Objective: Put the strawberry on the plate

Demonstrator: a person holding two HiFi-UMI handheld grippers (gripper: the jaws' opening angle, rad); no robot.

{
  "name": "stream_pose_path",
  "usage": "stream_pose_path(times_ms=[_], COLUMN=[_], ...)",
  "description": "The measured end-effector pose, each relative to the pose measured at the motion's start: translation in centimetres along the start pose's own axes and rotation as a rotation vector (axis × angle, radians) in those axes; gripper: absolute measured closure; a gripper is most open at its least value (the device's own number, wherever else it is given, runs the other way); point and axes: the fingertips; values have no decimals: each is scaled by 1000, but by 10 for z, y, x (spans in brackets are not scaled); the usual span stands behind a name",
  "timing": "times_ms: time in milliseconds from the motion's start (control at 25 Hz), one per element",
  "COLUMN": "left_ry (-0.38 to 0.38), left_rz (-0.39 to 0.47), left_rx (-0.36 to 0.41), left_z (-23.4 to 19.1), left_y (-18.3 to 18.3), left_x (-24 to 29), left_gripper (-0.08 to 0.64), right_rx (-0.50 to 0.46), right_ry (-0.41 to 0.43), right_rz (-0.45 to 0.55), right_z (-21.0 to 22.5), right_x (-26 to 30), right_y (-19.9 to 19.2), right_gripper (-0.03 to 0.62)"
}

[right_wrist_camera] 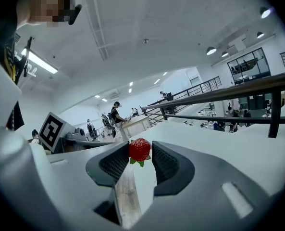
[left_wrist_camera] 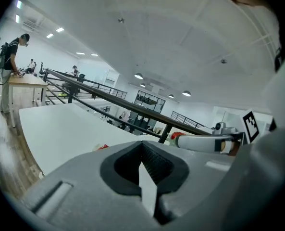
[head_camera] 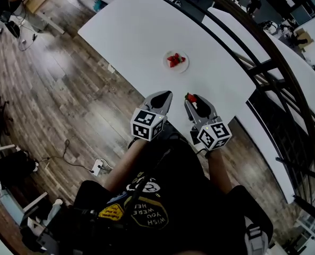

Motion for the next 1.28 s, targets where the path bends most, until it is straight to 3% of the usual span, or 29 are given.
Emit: stream_pose_path(times_ms=[280, 640, 880, 1280], left_ry=[8, -15, -40, -44], left_rz=[-75, -136, -169, -270], left_rx=[-2, -21, -8, 25], left_z=[-25, -65, -101, -157], left_y=[-15, -18, -23, -64], left_x=[43, 80, 112, 160], left_gripper=[558, 558, 558, 558], right_rx=[30, 51, -13, -113], right_ry=[-22, -58, -87, -172], right_rz=[-49, -70, -99, -203], right_z=[46, 67, 85, 133], right_x=[32, 78, 126, 192], right_y=[-11, -14, -26, -79], right_gripper=[440, 440, 440, 440])
Point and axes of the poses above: the fingertips, and each gripper's own axes: x forward along the fingers, z to its right, y out of its top, and after that the axes turned 9 degrees about -y, right-handed
